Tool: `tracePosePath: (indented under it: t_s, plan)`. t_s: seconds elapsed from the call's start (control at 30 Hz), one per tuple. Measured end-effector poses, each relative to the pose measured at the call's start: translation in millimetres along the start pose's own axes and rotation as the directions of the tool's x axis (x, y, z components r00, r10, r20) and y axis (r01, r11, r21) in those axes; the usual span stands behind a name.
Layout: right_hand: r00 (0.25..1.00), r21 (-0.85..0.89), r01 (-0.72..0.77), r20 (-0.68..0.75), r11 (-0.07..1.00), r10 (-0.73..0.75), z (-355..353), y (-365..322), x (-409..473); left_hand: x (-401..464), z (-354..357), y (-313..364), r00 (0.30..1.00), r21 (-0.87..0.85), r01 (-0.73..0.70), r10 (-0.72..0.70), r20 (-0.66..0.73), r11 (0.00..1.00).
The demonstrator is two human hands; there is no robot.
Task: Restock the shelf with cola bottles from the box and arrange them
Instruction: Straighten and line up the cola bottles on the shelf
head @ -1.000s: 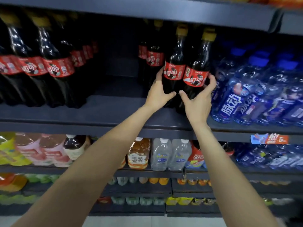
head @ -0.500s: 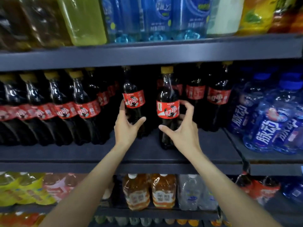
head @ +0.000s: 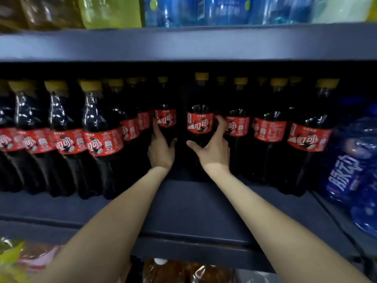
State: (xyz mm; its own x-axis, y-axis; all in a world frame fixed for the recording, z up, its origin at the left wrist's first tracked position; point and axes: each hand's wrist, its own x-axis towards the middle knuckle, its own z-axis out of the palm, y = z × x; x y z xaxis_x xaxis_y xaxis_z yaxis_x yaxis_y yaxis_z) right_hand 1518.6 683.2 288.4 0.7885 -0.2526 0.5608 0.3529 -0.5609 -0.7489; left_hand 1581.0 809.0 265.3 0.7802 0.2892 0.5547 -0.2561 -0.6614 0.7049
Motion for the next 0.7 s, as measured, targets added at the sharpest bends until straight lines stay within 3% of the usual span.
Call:
tracePosePath:
  t_s: [0.13, 0.4, 0.57, 0.7]
  plan:
    - [1.000, 0.043, 0.019, 0.000, 0.999, -0.019, 14.3, 0.1, 9.4, 5.7, 7.4, -1.0, 0.999, 0.013, -0.045, 0.045, 0.011, 0.999]
    - [0.998, -0.002, 0.059, 0.026, 0.998, -0.059, 38.4, 7.2, 17.6, 9.8, 16.1, -4.8, 0.998, 0.219, -0.056, 0.050, 0.034, 0.974]
    - [0.995, 0.012, 0.092, 0.043, 0.996, -0.092, 42.6, 8.3, 17.0, 3.4, -2.0, -0.6, 0.970, 0.037, 0.090, -0.096, 0.223, 0.995]
    - [0.983, 0.027, 0.138, 0.116, 0.990, -0.140, 53.0, -1.8, 10.4, -19.5, -25.9, -6.9, 0.973, -0.169, 0.051, -0.011, 0.229, 0.984]
